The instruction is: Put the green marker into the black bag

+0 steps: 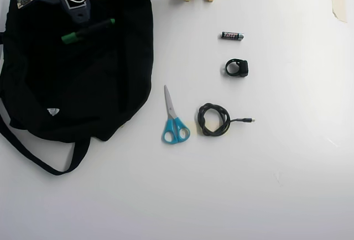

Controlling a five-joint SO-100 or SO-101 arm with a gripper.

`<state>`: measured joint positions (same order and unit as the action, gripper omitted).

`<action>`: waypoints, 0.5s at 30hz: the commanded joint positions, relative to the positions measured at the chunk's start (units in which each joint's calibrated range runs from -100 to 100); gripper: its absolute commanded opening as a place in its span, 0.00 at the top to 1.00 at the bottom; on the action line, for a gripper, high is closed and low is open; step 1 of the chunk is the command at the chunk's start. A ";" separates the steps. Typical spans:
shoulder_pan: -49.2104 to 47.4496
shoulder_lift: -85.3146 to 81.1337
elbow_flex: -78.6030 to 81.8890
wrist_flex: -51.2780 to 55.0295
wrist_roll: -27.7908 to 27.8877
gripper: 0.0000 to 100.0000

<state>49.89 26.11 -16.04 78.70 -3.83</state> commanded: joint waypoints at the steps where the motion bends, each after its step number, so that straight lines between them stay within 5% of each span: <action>1: -0.38 -1.63 -2.56 0.02 -0.20 0.80; 13: -36.50 -31.67 -1.75 14.32 -0.78 0.81; 15: -43.53 -35.07 -1.75 14.66 -2.30 0.91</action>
<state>12.56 -3.94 -16.12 92.96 -4.81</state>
